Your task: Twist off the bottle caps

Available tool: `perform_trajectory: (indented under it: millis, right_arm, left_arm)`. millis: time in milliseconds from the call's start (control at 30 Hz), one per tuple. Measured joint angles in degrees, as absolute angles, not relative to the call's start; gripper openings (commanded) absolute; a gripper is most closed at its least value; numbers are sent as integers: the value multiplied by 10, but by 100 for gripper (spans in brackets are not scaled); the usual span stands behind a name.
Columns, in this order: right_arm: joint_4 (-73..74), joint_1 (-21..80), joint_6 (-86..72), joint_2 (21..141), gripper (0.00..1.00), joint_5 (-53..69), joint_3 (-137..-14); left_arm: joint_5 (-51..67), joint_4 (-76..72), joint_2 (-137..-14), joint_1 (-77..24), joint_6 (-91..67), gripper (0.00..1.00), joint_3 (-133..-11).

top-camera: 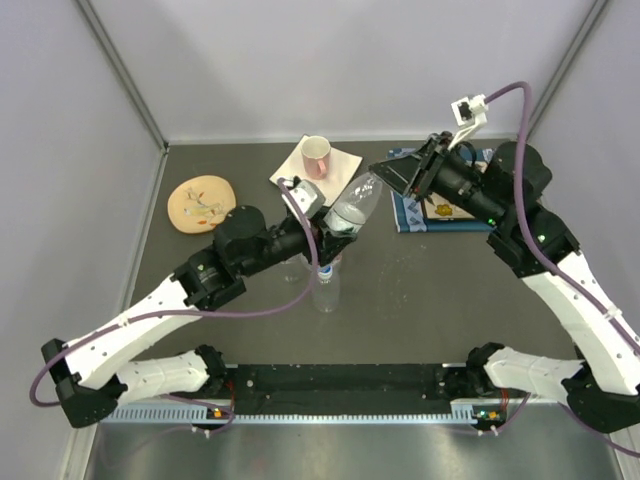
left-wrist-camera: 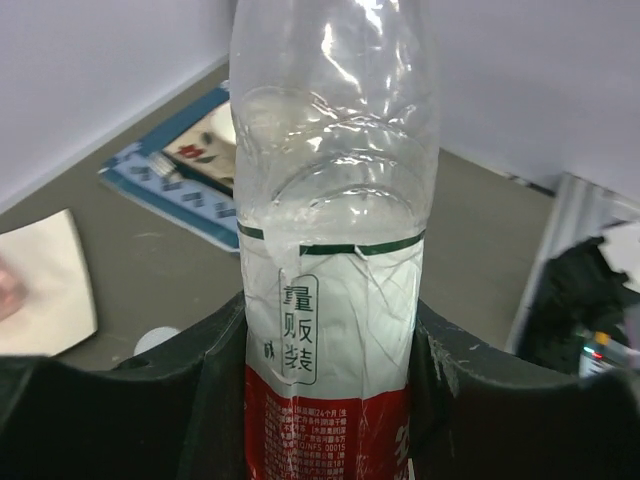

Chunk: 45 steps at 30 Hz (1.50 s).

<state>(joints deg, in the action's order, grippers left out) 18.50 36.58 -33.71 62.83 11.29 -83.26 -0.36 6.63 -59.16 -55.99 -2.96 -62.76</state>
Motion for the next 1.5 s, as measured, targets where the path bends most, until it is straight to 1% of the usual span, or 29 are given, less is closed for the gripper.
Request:
perform_trajectory:
  millis: [67,200,333,500,667,867,1000,1100,1167,1200,1233,1267,1300,1400,1500]
  right_arm:
    - [183,361,-319,615,0,154,-833]
    - [176,353,-283,596,0,237,-837]
    - [146,350,-255,582,0,317,-837]
    - [72,347,-234,557,0,434,-812]
    - [17,347,-214,557,0,529,-809]
    - [-14,346,-178,557,0,624,-794]
    - [-15,346,-159,559,0,653,-786]
    - [-8,346,-150,559,0,654,-785]
    - [1,346,-147,559,8,651,-785]
    - [5,346,-146,559,21,649,-785]
    - [11,346,-145,560,28,646,-785]
    - [15,346,-144,560,32,645,-785]
    - [22,346,-143,561,47,643,-787]
    - [51,346,-145,565,63,634,-794]
    - [90,348,-147,577,72,617,-795]
  left_arm:
    - [111,64,-583,-517,-61,24,-628]
    - [300,34,-583,-457,-127,24,-627]
    - [444,-32,-590,-422,-208,23,-620]
    - [595,-164,-619,-409,-324,24,-611]
    - [691,-322,-660,-408,-448,25,-605]
    - [767,-481,-701,-408,-569,26,-588]
    - [793,-528,-717,-408,-606,25,-584]
    - [801,-526,-719,-406,-607,25,-584]
    - [801,-503,-717,-405,-589,24,-583]
    - [800,-484,-714,-405,-576,24,-584]
    - [799,-466,-711,-405,-560,24,-584]
    - [797,-441,-706,-405,-543,24,-584]
    - [794,-417,-701,-405,-526,24,-584]
    - [766,-348,-685,-405,-473,24,-588]
    - [721,-291,-680,-407,-425,25,-604]
